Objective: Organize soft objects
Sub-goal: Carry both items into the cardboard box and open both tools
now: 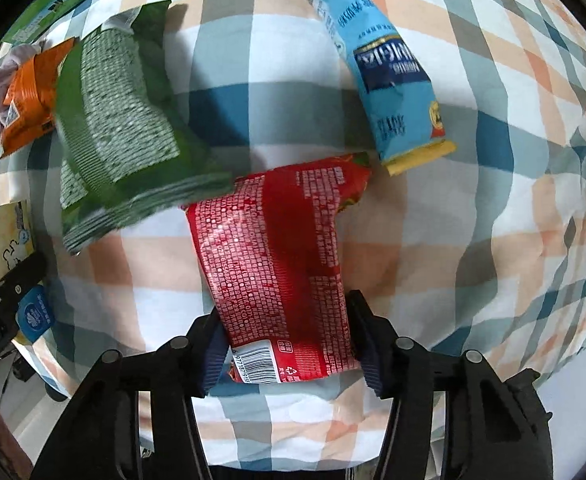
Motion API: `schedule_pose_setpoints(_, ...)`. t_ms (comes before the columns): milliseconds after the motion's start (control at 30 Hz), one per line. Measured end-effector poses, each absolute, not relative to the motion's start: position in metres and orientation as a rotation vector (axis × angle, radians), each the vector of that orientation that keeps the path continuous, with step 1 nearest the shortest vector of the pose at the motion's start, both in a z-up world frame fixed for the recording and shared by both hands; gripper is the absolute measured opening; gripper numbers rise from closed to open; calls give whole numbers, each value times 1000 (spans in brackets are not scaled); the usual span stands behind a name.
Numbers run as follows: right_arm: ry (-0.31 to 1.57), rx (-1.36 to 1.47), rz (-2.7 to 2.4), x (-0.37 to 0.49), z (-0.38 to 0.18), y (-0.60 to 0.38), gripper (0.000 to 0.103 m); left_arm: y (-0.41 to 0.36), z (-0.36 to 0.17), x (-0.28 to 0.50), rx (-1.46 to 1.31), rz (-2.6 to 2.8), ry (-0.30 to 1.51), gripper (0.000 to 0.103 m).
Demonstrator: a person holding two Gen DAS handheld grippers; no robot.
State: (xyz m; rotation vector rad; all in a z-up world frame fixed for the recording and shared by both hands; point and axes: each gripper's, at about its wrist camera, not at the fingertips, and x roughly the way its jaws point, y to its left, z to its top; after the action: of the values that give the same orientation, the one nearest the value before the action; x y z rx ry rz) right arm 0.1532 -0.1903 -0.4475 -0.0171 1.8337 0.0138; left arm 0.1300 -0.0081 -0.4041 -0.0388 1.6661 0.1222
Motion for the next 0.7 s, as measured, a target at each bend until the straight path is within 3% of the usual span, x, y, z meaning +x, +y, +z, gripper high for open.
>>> schedule_pose_setpoints(300, 1834, 52, 29, 117, -459, -188, 51, -26, -386, 114, -45, 95, 1616, 61)
schedule_pose_setpoints(700, 1718, 132, 129, 83, -421, -187, 50, -61, -298, 111, -89, 12, 1466, 61)
